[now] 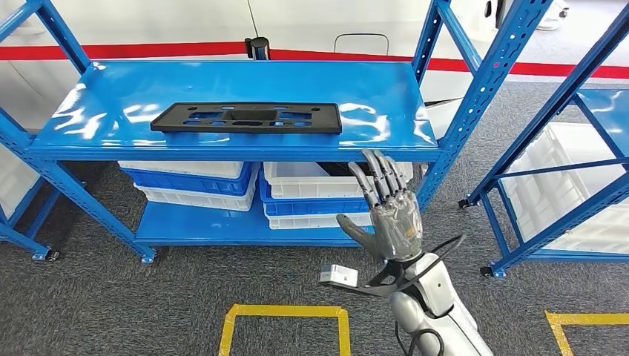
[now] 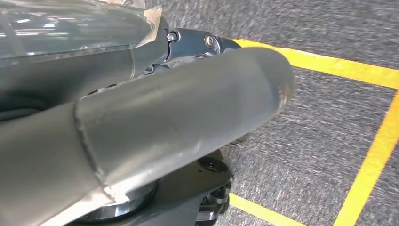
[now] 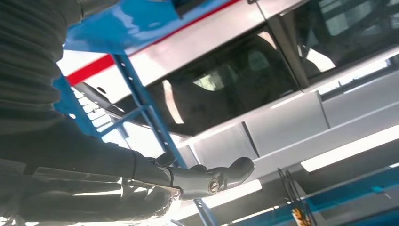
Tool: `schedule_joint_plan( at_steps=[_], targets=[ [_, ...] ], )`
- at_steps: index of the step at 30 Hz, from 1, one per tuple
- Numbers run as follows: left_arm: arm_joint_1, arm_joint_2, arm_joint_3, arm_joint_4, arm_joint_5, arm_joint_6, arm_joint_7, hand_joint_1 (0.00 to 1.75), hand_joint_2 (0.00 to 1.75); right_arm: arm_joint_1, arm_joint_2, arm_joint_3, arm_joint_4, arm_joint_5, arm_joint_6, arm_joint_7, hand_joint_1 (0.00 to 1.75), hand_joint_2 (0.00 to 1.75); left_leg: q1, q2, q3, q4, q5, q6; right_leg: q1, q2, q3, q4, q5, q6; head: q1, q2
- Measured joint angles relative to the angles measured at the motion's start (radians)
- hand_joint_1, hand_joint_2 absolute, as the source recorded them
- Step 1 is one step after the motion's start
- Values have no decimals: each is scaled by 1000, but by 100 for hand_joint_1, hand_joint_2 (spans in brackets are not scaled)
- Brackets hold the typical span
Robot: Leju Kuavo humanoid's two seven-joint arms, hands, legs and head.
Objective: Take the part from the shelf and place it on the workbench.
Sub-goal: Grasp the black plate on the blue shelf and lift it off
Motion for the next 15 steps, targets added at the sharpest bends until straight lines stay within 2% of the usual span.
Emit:
schedule_joint_plan(
  at_steps=[7,15],
  targets=[
    [-5,0,-35,2,-29,-84,3,0,0,-138,39,94,48,46,58,63,0,175,0,0,-1,0,0,0,0,0,-1,1,0,0,0,0],
    [-15,0,-68,2,-51,-196,19,0,0,-304,132,183,244,104,99,123,0,175,0,0,-1,0,1,-1,0,0,-2,2,0,0,0,0]
  ],
)
